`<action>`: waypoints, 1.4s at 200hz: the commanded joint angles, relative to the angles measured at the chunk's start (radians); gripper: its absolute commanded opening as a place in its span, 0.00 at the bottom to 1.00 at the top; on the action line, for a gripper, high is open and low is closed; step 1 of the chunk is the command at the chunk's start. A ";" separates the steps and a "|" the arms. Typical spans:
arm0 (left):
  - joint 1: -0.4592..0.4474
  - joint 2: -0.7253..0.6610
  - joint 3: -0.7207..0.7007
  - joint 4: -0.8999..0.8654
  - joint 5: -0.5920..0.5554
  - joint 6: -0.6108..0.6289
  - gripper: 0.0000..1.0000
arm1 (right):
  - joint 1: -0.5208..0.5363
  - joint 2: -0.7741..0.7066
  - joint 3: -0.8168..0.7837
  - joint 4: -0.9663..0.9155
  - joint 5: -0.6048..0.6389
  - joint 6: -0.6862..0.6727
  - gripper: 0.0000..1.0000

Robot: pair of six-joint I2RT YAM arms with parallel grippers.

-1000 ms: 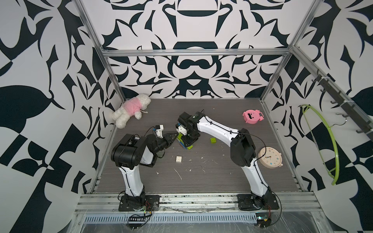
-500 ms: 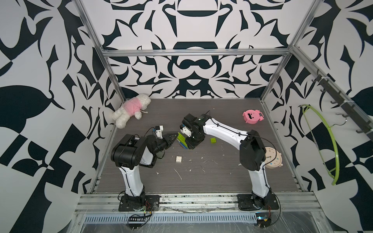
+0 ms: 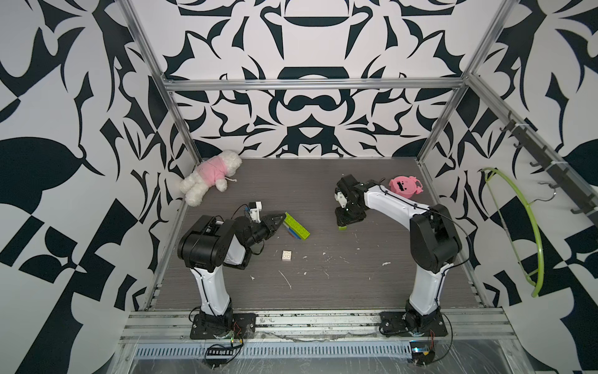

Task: Assemble a heart with lego
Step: Pick up the lego brick from the center of the board.

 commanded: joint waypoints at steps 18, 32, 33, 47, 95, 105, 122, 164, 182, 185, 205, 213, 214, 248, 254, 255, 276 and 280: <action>0.003 -0.022 -0.017 -0.106 0.007 0.038 0.24 | 0.007 0.029 0.045 0.036 0.017 0.005 0.51; 0.003 -0.026 -0.016 -0.116 0.007 0.043 0.24 | 0.004 0.048 0.057 0.025 0.018 0.002 0.50; 0.002 -0.026 -0.016 -0.117 0.007 0.043 0.24 | 0.004 0.050 0.057 0.024 0.017 0.001 0.50; 0.003 -0.029 -0.014 -0.125 0.007 0.047 0.25 | 0.002 0.059 0.062 0.020 0.019 0.000 0.49; 0.004 -0.023 -0.008 -0.127 0.011 0.046 0.24 | 0.002 0.044 0.063 0.017 0.051 -0.001 0.48; 0.003 -0.023 -0.006 -0.126 0.012 0.045 0.24 | 0.003 0.038 0.061 0.019 0.051 -0.001 0.48; 0.004 -0.023 -0.007 -0.126 0.010 0.045 0.24 | 0.003 0.028 0.060 0.024 0.046 -0.003 0.47; 0.004 -0.024 -0.007 -0.127 0.011 0.045 0.24 | 0.003 0.016 0.055 0.027 0.051 0.000 0.47; 0.003 -0.025 -0.007 -0.127 0.011 0.046 0.24 | 0.003 0.021 0.058 0.028 0.051 0.000 0.47; 0.004 -0.025 -0.007 -0.127 0.010 0.046 0.24 | 0.003 0.024 0.059 0.027 0.050 -0.001 0.47; 0.004 -0.022 -0.006 -0.126 0.012 0.045 0.24 | 0.003 0.053 0.074 0.016 0.045 -0.009 0.46; 0.003 -0.023 -0.007 -0.126 0.011 0.045 0.24 | 0.003 0.062 0.076 0.016 0.043 -0.010 0.46; 0.002 -0.023 -0.007 -0.126 0.011 0.045 0.24 | 0.003 0.063 0.076 0.016 0.043 -0.010 0.46; 0.003 -0.026 -0.011 -0.129 0.009 0.048 0.25 | 0.003 0.069 0.075 0.024 0.040 -0.010 0.39; 0.003 -0.026 -0.011 -0.129 0.010 0.048 0.25 | 0.003 0.072 0.077 0.022 0.042 -0.011 0.39; 0.004 -0.025 -0.011 -0.129 0.011 0.048 0.24 | 0.003 0.072 0.078 0.022 0.042 -0.012 0.39; 0.004 -0.025 -0.010 -0.130 0.010 0.048 0.25 | 0.001 0.089 0.088 0.007 0.038 -0.017 0.40; 0.004 -0.023 -0.010 -0.129 0.010 0.048 0.24 | 0.001 0.089 0.086 0.008 0.036 -0.017 0.40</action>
